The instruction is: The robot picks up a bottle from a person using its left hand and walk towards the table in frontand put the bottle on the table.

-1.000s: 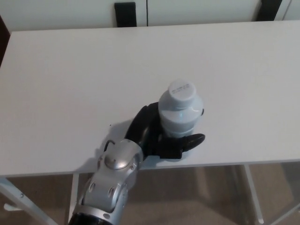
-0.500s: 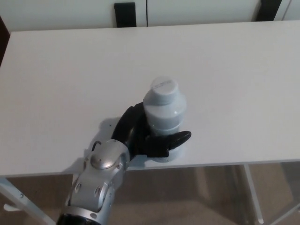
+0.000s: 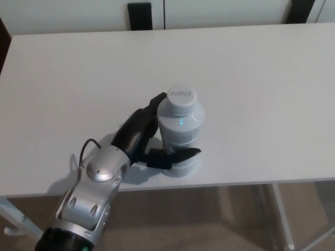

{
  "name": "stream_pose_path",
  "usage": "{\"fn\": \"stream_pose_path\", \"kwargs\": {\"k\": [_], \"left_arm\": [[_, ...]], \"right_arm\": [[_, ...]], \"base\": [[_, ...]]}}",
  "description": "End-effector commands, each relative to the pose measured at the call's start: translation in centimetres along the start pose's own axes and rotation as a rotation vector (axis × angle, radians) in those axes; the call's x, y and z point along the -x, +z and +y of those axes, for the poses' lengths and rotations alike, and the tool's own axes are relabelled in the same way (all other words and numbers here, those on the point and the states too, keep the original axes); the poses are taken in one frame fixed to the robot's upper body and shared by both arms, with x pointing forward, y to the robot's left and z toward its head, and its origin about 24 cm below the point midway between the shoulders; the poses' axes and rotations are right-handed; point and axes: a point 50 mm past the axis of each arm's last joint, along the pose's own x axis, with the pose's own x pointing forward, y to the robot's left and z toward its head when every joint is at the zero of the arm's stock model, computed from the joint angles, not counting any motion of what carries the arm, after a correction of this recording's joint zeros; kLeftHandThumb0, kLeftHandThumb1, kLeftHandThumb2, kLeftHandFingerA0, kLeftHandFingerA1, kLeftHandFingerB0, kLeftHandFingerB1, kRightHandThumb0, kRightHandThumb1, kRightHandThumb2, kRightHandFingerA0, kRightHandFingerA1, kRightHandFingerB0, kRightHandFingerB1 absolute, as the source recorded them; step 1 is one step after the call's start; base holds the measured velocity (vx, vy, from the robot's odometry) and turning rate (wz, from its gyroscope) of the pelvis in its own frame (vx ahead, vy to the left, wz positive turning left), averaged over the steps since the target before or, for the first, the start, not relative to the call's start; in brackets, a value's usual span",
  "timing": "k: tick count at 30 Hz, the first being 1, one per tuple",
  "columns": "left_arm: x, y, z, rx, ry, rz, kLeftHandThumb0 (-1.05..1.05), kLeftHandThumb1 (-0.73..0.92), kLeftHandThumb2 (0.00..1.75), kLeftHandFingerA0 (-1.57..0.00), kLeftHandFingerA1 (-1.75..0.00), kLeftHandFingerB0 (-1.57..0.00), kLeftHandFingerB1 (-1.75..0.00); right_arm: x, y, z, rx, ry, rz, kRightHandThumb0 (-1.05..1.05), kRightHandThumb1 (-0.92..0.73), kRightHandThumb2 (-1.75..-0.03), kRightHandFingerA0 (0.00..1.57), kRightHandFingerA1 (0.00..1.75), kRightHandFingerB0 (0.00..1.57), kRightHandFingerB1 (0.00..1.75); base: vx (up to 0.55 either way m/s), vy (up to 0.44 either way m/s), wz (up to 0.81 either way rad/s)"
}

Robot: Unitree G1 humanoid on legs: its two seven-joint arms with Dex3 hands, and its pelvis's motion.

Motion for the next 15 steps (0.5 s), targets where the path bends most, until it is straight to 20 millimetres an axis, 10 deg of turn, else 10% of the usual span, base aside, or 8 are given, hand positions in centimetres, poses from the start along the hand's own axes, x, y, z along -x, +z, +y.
{"fn": "stream_pose_path", "kwargs": {"k": [1,13,14,15], "left_arm": [[0.2,0.3,0.7,-0.054,-0.018,-0.023,-0.76,0.48,0.55,0.00,0.00,0.00,0.00],[5.4,0.8,4.7,-0.168,-0.063,-0.091,-0.81,0.51,0.56,0.00,0.00,0.00,0.00],[6.7,0.7,5.3,-0.169,-0.063,-0.117,-0.79,0.51,0.56,0.00,0.00,0.00,0.00],[7.3,0.7,5.6,-0.171,-0.059,-0.122,-0.79,0.51,0.56,0.00,0.00,0.00,0.00]], "right_arm": [[0.1,-0.3,-0.1,0.001,-0.005,0.012,-0.42,-0.74,-0.63,0.65,0.50,0.55,0.39],[0.2,-0.4,-1.1,0.003,-0.021,0.014,-0.40,-0.74,-0.63,0.60,0.49,0.48,0.37],[0.2,-0.5,-1.2,0.035,-0.014,0.015,-0.46,-0.60,-0.94,0.53,0.61,0.41,0.53],[0.2,-0.4,-1.3,0.035,-0.013,0.016,-0.42,-0.74,-0.63,0.60,0.49,0.49,0.37]], "base": [[0.00,0.000,0.00],[0.00,0.000,0.00],[0.00,0.000,0.00],[0.00,0.000,0.00]]}}
